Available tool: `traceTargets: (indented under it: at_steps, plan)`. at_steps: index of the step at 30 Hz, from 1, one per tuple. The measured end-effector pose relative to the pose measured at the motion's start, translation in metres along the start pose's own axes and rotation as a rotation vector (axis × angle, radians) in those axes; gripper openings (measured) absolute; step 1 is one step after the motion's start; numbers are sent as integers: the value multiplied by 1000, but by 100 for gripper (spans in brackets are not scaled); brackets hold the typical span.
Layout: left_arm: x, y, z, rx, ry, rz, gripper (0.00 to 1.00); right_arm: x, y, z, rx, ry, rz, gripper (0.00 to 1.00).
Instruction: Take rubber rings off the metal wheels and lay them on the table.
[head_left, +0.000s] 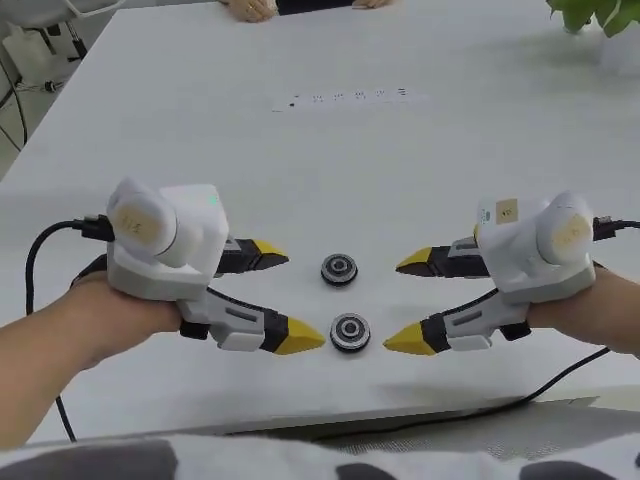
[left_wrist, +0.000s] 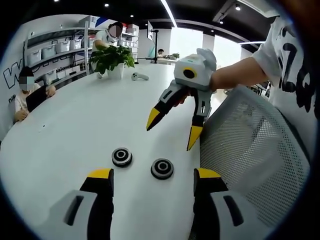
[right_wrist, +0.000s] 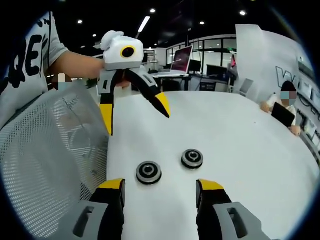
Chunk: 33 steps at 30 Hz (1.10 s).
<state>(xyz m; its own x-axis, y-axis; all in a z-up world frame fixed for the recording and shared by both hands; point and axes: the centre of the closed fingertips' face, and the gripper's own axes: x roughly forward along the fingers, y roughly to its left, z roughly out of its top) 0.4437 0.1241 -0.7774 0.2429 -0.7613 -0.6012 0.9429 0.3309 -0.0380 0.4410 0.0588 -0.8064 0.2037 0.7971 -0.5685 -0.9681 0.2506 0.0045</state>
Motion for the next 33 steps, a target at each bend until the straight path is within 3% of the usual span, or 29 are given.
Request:
traceTargets:
  at_steps: [16, 33]
  plan:
    - [10, -5, -9, 5, 28, -44, 49, 13, 5, -5, -57, 29, 47, 34]
    - [28, -12, -19, 19, 71, -84, 39, 23, 9, -10, -35, 48, 88, 30]
